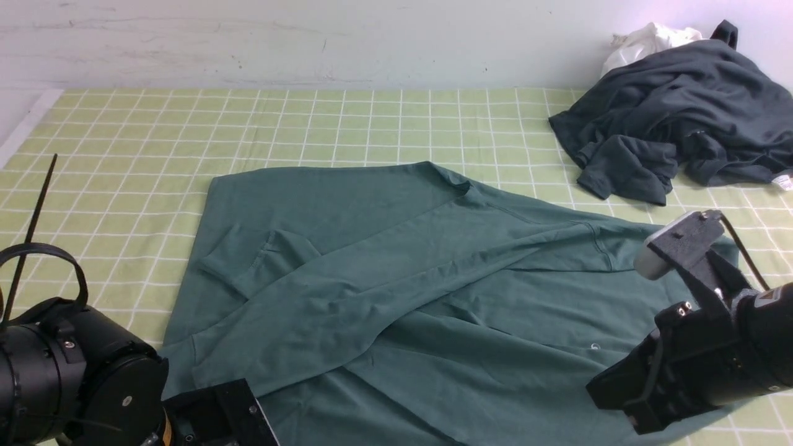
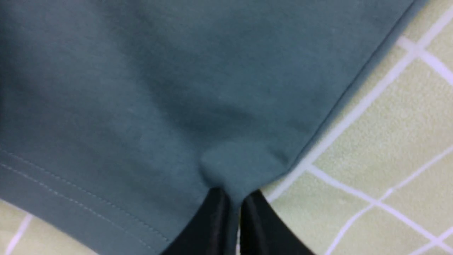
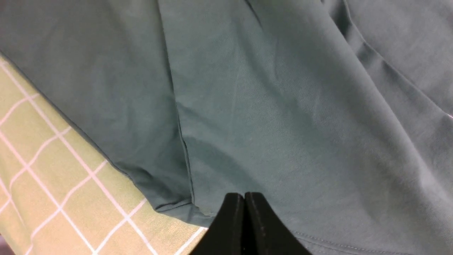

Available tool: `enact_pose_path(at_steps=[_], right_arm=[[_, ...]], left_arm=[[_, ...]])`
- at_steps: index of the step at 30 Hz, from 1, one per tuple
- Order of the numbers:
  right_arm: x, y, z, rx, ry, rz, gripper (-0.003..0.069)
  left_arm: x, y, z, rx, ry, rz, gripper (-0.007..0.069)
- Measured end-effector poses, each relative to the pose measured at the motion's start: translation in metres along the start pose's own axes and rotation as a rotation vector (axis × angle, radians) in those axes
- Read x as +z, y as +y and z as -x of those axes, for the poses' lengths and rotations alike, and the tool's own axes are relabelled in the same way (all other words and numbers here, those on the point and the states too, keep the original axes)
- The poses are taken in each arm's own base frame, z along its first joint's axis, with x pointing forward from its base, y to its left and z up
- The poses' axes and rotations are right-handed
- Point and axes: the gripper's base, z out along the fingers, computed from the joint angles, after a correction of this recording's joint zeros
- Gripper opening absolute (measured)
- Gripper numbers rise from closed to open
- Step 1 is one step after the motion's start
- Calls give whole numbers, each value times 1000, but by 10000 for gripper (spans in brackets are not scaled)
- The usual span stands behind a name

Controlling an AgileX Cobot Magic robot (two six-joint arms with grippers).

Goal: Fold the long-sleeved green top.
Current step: Use both arms simultaneously to clamp the lower edge of the clothing fabric

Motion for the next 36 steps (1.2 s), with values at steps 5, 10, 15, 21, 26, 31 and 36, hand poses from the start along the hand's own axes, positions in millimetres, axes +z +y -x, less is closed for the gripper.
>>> enact_pose_path(at_steps=[5, 10, 15, 21, 26, 31, 36], right_arm=[[1, 2, -4, -4, 24, 21, -10], [1, 5, -13, -37, 32, 20, -10], [-14, 10, -13, -79, -46, -23, -10], [-25, 16, -17, -127, -113, -64, -10], [-36, 20, -27, -157, -204, -139, -10], [-48, 24, -30, -172, -298, -201, -10], [-48, 22, -29, -166, -312, -214, -10]], left_arm=[[-1, 0, 0, -42, -3, -1, 202], [-10, 1, -6, -92, -40, 48, 279], [-10, -1, -24, -95, -75, 139, 280], [3, -10, -40, -79, -154, 163, 282], [-12, -12, -44, -77, -274, 217, 282], [-13, -11, -48, -54, -265, 245, 282], [-3, -12, -48, -46, -222, 224, 282]])
